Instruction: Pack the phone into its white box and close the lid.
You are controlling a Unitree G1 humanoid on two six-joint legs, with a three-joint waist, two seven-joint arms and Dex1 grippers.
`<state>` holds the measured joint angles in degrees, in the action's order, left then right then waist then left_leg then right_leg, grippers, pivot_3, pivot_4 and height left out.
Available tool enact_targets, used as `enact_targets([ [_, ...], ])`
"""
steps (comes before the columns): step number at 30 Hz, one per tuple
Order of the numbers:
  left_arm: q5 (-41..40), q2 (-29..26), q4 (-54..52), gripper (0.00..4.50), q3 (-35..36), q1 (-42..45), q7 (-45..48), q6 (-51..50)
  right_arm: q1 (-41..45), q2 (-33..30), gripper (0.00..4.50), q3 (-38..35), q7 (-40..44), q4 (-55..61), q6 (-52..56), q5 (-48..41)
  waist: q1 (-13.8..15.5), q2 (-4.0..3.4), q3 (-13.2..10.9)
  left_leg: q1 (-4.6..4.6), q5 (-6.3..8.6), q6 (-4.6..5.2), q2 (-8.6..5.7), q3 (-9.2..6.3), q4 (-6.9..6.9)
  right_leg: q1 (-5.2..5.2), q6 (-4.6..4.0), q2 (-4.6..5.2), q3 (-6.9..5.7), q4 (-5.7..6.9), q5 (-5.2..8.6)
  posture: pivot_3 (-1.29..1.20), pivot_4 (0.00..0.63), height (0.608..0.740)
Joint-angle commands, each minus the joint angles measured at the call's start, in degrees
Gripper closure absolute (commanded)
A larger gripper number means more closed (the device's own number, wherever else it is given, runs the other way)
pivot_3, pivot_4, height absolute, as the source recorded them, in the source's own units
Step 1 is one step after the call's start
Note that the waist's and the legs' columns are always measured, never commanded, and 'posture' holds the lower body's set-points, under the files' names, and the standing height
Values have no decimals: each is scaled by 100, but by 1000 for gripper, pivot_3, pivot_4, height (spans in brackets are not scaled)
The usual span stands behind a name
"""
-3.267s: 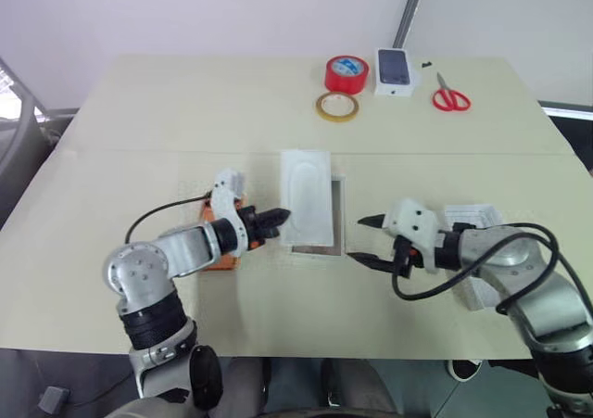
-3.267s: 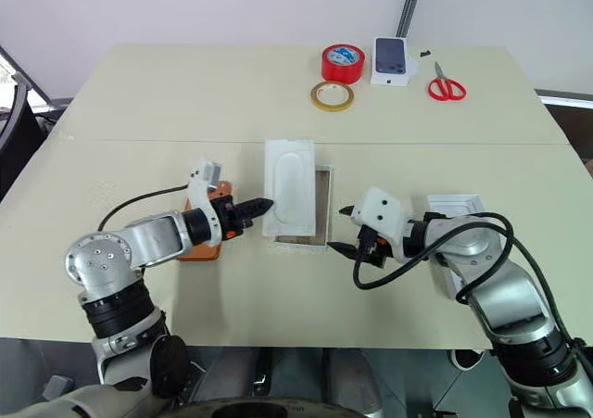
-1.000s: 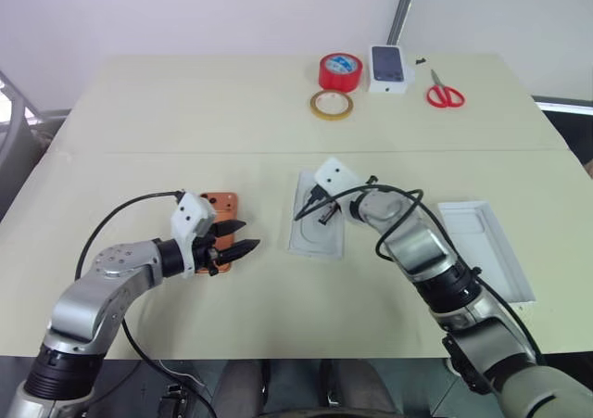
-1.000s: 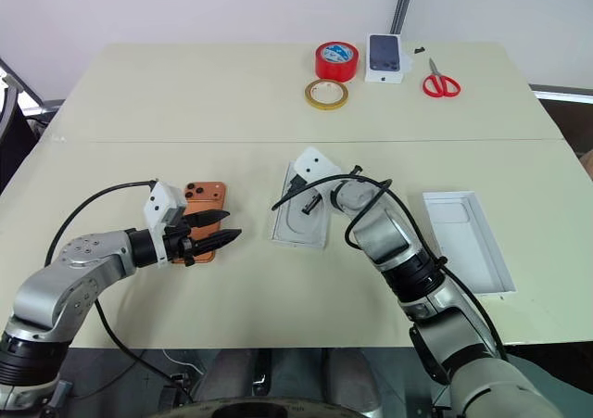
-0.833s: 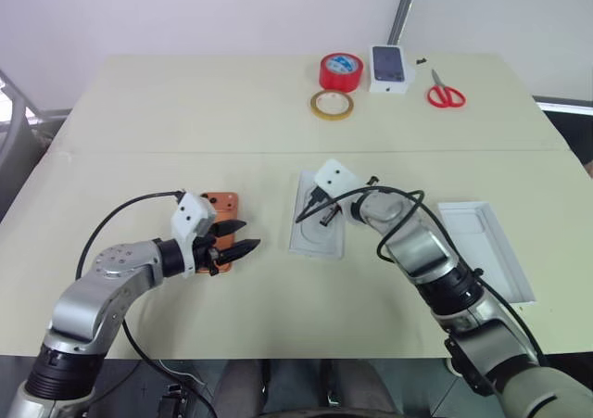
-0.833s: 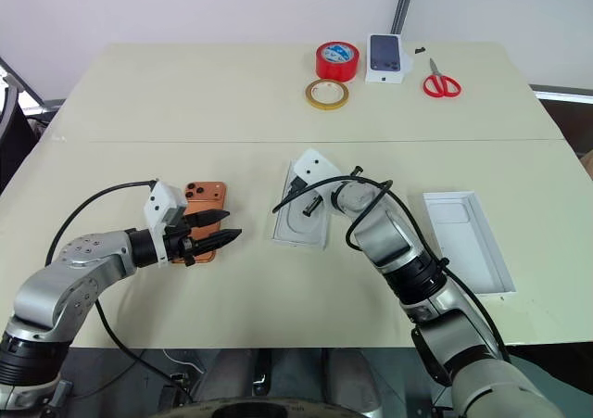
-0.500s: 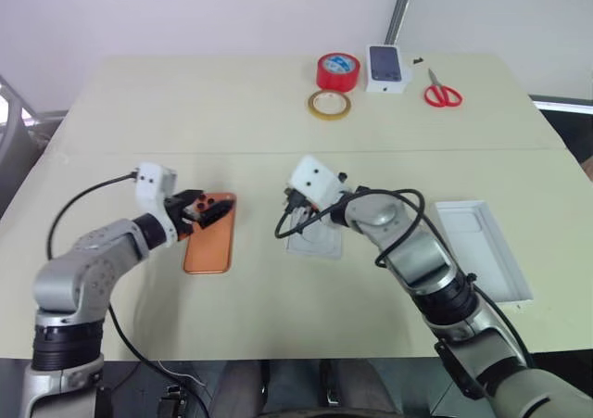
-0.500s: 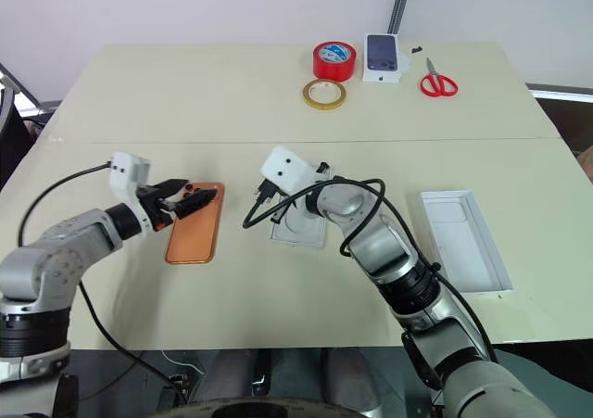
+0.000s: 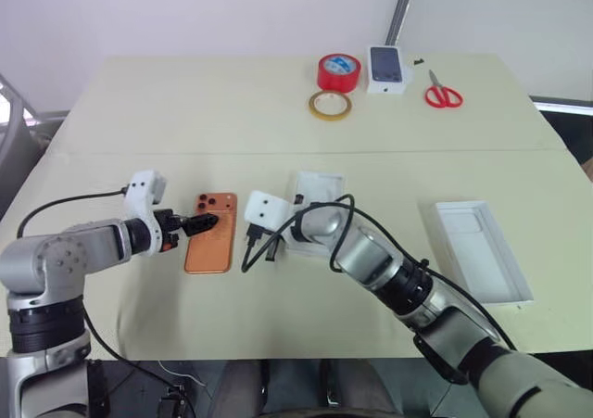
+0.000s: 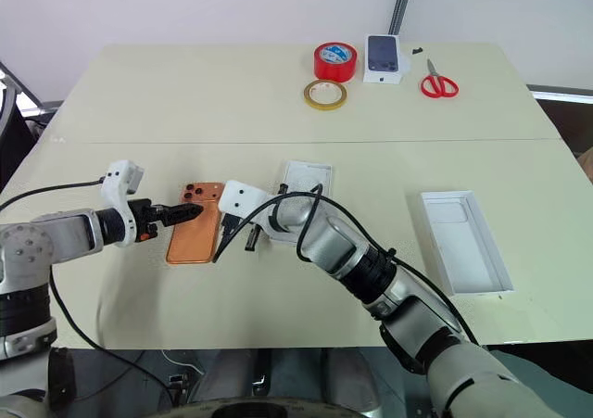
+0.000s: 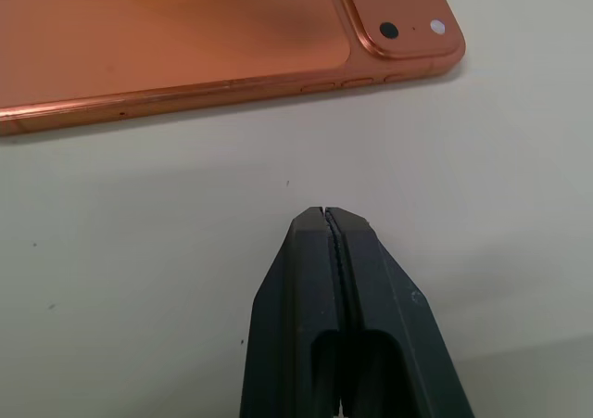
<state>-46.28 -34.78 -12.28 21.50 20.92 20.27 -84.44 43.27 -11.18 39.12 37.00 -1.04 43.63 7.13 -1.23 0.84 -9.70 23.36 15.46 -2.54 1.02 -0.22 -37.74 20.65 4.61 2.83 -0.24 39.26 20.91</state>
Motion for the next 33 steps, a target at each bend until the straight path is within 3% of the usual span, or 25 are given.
enact_targets([
  [1, -405, 231, -232, 44, -70, -280, 64, -759, 87, 167, 4500, 159, 100, -166, -265, 121, 1, -1, 3, 0, 0, 0, 0, 0, 0, 0, 0, 0, 0, 0, 0, 0, 150, 740],
  [13, -1327, 780, -255, 44, 271, -406, -513, -806, -34, 211, 4500, 112, 357, -111, -571, 317, 39, -4, 21, -5, -2, -4, -5, -1, 0, -8, 0, 8, 0, -2, 0, 0, 150, 740],
  [19, -2012, 771, -209, 44, 263, -254, -831, -806, -86, 253, 4500, 38, 360, -121, -566, 365, 41, -1, 22, -4, -2, -5, -7, -3, 0, -8, 0, 10, 0, -4, 0, 0, 150, 740],
  [33, -2137, 722, 477, 44, 906, -46, -1595, -806, -239, 270, 4500, -47, 304, 5, -402, 402, -1, -1, 22, -4, -6, -12, -5, -3, 6, -2, 0, 7, 0, -3, 0, 0, 150, 740],
])
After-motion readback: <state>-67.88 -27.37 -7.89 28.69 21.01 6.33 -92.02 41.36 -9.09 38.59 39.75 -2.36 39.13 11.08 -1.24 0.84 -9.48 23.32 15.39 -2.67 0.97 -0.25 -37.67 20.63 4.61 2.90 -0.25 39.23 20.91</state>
